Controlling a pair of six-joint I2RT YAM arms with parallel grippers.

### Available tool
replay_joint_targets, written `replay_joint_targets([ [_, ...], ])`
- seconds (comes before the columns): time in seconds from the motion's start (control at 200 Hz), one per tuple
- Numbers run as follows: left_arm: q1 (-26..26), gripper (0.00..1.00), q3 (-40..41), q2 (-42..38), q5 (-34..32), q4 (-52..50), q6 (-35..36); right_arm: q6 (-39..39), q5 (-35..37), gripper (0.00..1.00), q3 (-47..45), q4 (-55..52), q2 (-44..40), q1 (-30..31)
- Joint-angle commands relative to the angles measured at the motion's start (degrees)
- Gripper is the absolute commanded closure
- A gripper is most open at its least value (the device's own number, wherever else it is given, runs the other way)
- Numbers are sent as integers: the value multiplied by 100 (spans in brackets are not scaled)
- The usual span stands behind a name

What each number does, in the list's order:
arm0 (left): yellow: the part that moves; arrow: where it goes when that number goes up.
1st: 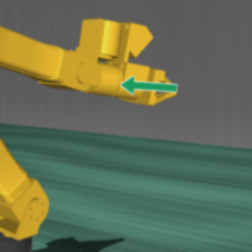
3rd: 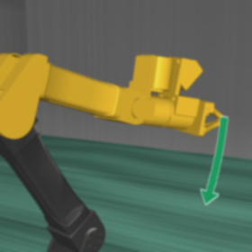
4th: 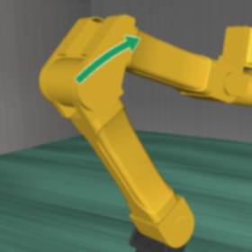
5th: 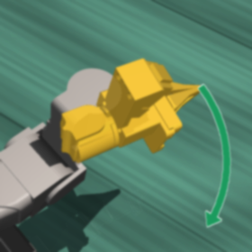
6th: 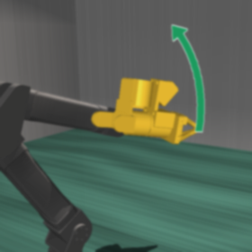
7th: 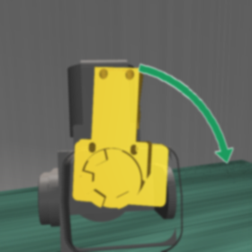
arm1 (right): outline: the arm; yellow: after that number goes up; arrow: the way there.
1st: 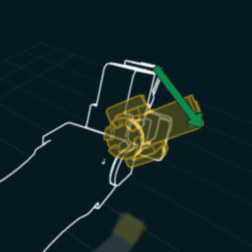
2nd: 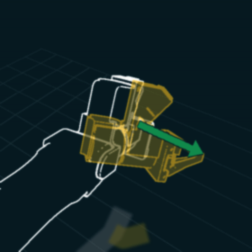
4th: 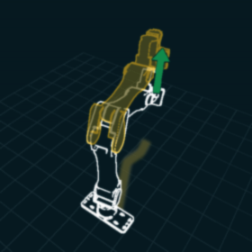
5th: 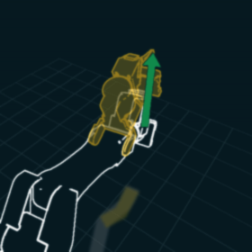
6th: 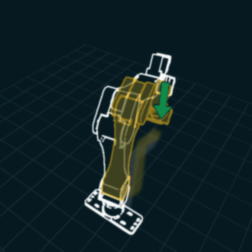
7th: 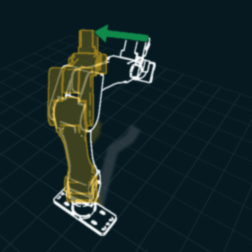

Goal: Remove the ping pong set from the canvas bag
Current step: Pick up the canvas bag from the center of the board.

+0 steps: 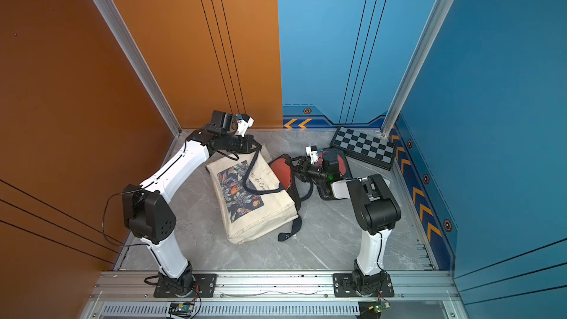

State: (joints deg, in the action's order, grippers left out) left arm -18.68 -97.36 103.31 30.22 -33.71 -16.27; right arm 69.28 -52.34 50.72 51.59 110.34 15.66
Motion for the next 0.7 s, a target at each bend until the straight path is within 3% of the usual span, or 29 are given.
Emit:
replay_joint_targets([
  [0.0,-85,100,-187,-4,116,102,63,292,-209,25,-58,672,124,32],
  [0.08,-104,100,-170,14,112,102,63,-524,-144,26,73,-706,-52,98],
  [0.185,-129,100,-195,62,98,102,86,-3176,853,27,763,-4592,-609,396],
  [0.23,-149,100,-234,88,99,101,96,-3885,1312,28,1097,-5554,-691,608],
  [0.31,-184,100,-335,148,117,102,98,-3879,1324,39,1256,-5710,-588,693],
  [0.37,-238,100,-450,218,113,102,89,-3819,1305,57,1305,-5660,-471,708],
  [0.425,-304,100,-567,264,106,102,72,-3831,1359,79,1339,-5654,-459,728],
  [0.455,-340,100,-633,298,101,102,63,-3834,1358,86,1350,-5660,-482,736],
  [0.696,-570,100,-1371,321,152,99,-138,-3824,1669,93,1569,-5919,-1277,540],
])
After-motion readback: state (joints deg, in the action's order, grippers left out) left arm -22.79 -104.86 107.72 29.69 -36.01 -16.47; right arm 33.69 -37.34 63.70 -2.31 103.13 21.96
